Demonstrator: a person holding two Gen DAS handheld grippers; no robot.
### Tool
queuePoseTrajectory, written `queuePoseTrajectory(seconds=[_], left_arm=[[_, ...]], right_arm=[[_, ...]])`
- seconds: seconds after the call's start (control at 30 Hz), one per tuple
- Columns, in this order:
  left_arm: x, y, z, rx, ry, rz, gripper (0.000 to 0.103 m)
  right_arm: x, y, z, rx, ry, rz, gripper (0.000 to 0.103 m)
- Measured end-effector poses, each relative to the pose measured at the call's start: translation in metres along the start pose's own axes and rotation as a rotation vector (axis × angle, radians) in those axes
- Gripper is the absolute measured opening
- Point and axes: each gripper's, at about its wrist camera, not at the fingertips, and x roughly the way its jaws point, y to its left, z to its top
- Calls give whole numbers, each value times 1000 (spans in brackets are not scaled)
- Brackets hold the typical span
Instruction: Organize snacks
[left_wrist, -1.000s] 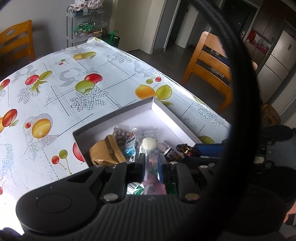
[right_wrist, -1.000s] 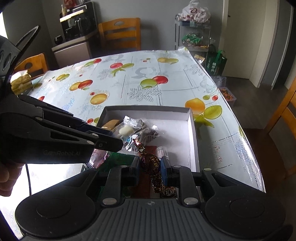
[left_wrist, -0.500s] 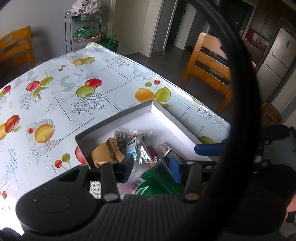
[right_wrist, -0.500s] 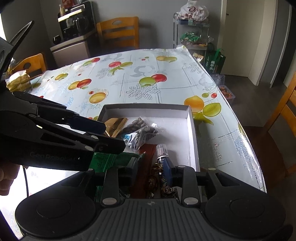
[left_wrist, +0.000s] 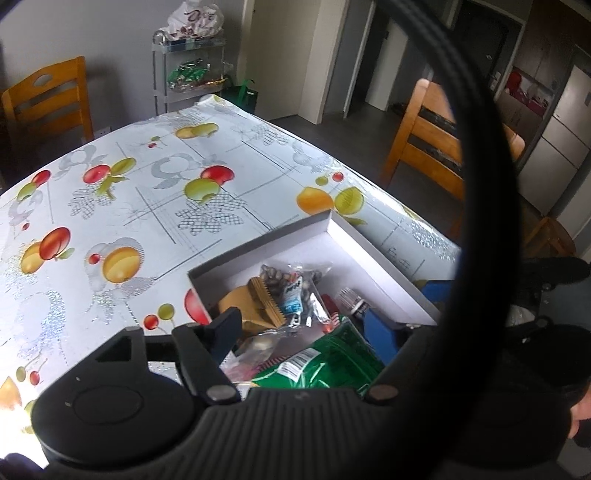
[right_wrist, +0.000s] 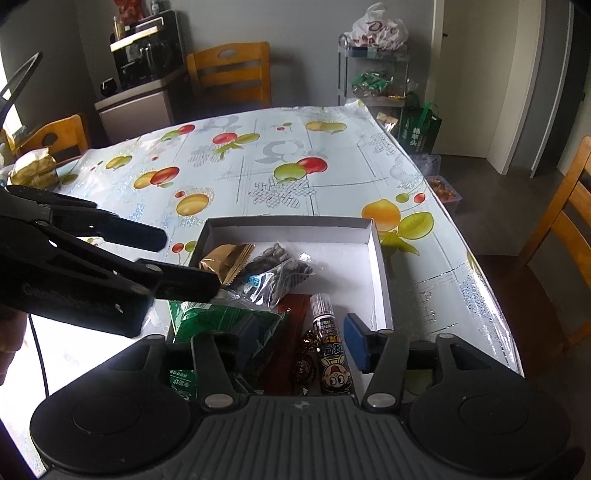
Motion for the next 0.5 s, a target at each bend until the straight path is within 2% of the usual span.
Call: queuePoseTrajectory(seconds=[0.17,0.23,0.5], left_arm=[[-11,6,1,-24,-19,19,85],[-14,7,1,-31,-26,31,95],[-26,10,-2,-66,-43,10,99]], right_arm=[[-6,-1,0,5,-14,-20,61],[-8,-1,-1,11,-18,-29,63],[-17,5,-4,12,-31,-39,66]])
